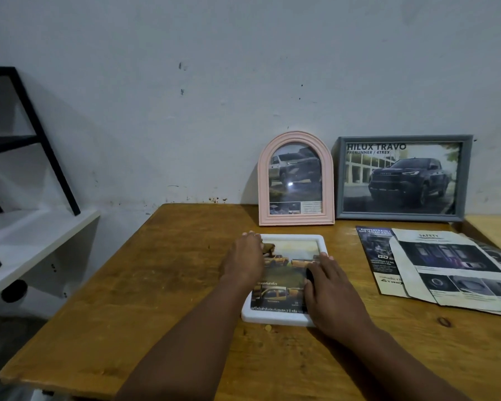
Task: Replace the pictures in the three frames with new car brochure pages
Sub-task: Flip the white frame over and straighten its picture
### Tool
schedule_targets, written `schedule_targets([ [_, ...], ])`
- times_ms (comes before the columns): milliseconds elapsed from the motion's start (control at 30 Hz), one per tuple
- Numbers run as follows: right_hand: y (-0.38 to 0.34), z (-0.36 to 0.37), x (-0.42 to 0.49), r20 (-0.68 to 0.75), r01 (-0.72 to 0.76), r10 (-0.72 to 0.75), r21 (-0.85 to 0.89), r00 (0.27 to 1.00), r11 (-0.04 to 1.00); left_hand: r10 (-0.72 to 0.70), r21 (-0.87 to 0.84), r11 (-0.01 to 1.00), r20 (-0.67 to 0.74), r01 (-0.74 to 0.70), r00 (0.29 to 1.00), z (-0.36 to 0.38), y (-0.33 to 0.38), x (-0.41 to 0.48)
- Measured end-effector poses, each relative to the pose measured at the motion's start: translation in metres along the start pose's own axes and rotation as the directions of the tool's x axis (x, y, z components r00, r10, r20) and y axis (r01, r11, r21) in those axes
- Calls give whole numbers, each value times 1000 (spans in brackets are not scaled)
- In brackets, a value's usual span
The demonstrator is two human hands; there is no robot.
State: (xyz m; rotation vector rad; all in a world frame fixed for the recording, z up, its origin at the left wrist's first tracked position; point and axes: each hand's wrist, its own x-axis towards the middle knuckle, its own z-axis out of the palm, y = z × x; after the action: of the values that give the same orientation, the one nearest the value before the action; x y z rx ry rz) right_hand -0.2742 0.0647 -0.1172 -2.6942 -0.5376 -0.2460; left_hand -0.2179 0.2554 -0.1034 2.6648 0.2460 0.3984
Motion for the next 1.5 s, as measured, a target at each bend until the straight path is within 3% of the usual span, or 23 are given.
schedule_targets([
  [167,1,4,3,-33,20,-21,-47,999,999,-54,-105,993,21,56,998,8,1,29],
  [300,1,-3,12,87,-34,47,-145,995,989,-18,-150,988,41,24,999,13,-6,34],
  [400,-6,-19,32,73,-30,45,-201,996,979,13,-145,989,17,-10,1000,14,-17,25],
  [500,-18,-19,68,72,150,-141,-127,987,981,-42,-159,986,1,42,999,6,-28,7],
  [600,-33,-1,105,186,358,-360,45,914,933,-94,-99,991,-2,93,996,-2,-33,-18],
  [700,-38,11,125,214,389,-407,126,888,913,-139,-62,988,-8,138,990,-6,-33,-35],
  [900,-31,11,146,129,391,-377,-110,917,914,-11,126,992,-4,12,1000,-9,-22,-37],
  [1200,-15,-3,150,147,308,-289,-124,946,943,171,337,918,142,-210,975,-8,-5,-32],
  [1500,51,-49,110,180,116,-73,-241,981,964,84,255,959,152,-121,985,-7,-5,-36],
])
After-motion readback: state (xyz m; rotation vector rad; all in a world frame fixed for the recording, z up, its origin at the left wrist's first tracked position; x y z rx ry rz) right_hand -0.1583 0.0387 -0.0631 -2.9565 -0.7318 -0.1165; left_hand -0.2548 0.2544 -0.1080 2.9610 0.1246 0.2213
